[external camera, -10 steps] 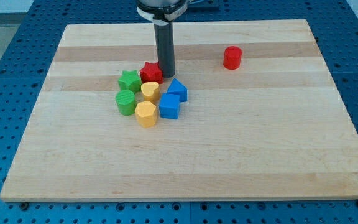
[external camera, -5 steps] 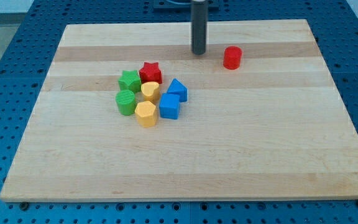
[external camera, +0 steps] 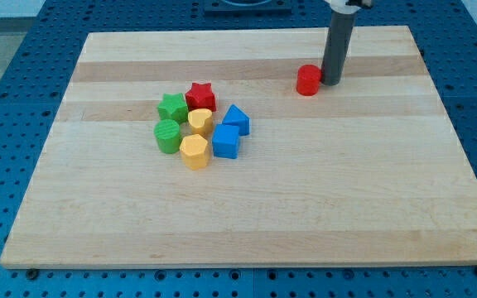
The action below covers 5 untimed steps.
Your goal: Slide ther red circle left a bit
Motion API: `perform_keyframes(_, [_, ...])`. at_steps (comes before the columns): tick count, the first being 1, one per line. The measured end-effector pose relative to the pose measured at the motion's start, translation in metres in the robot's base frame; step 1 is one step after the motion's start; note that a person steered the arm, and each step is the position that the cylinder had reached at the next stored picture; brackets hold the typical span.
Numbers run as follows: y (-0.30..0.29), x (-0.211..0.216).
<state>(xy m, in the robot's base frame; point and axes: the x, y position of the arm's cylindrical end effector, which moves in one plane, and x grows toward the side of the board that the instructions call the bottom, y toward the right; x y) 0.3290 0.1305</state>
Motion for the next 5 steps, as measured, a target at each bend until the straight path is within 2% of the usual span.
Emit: perform_keyframes(5, [-0.045, -0.013])
